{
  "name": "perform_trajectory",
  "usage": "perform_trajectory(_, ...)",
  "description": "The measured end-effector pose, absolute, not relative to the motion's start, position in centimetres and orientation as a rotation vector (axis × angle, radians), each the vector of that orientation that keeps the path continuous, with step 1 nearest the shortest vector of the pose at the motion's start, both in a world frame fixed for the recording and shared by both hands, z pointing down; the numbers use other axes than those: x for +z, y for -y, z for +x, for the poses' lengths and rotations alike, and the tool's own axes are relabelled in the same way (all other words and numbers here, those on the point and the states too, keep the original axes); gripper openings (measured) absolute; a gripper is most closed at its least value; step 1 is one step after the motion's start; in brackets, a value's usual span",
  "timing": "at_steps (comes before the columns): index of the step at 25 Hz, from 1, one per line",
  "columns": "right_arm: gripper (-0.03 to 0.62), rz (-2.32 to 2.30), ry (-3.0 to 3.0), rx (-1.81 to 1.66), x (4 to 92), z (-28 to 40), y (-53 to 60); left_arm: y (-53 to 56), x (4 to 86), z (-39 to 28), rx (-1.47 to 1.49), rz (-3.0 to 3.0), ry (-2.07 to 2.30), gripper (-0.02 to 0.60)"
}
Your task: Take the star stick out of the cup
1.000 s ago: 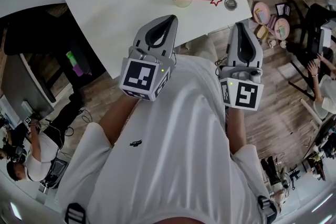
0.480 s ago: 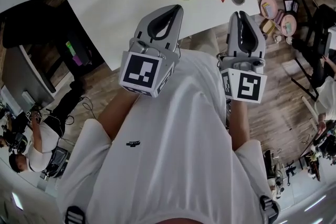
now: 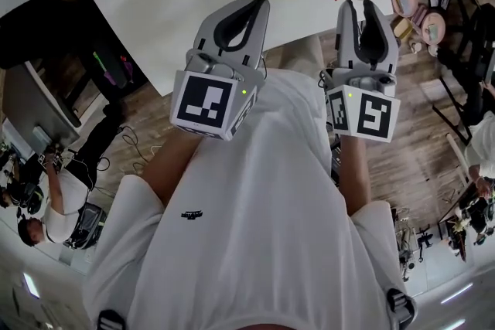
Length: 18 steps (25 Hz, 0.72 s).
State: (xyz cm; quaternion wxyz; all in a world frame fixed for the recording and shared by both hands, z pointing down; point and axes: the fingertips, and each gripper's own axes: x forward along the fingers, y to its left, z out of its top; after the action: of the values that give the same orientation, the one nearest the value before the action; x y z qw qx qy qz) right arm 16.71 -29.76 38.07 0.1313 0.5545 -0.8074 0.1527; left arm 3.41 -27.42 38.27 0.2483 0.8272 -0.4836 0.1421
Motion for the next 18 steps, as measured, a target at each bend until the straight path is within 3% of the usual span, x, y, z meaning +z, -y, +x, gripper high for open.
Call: perform_trajectory(18,0.12,1.53,2.31,0.692,44.9,16.8,32.5,27.6,42.2,4.2,0.506,2.14,1.293,-0.005)
